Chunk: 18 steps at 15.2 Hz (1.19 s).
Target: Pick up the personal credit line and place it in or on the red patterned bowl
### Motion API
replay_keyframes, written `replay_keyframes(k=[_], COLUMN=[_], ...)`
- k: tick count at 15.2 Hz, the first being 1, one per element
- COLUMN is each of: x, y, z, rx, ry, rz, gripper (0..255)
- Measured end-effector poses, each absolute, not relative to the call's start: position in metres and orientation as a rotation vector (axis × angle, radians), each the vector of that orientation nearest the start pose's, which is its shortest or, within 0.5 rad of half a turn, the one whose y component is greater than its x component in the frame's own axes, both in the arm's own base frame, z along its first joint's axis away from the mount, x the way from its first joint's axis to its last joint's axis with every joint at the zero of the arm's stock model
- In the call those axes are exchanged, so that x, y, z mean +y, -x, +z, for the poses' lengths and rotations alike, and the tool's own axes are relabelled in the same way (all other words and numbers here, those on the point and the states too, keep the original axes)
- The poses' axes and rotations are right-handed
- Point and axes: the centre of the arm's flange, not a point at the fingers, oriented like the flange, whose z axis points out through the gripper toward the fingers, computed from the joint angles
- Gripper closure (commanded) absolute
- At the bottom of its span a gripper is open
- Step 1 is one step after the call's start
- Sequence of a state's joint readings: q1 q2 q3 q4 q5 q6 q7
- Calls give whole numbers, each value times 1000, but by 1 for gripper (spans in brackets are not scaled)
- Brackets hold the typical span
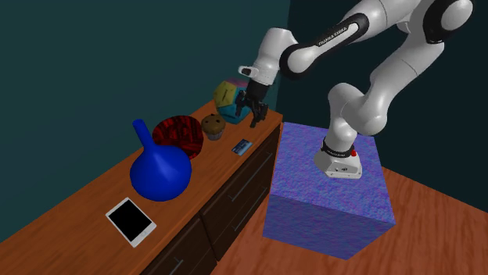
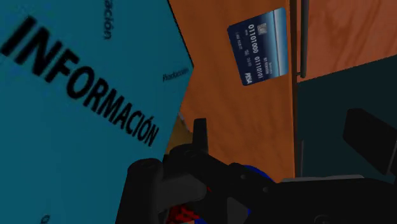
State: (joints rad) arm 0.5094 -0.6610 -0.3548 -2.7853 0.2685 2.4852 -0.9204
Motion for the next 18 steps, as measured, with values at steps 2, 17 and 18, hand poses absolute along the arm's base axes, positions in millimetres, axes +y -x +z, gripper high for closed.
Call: replay_keyframes(k=[2, 17, 18], x=[69, 111, 111], y=[-365, -377, -377], z=[393, 317, 317], rx=[-1362, -1560, -1560], ry=[2414, 2243, 2243], rz=[-642, -677, -677], gripper=[0, 0, 0])
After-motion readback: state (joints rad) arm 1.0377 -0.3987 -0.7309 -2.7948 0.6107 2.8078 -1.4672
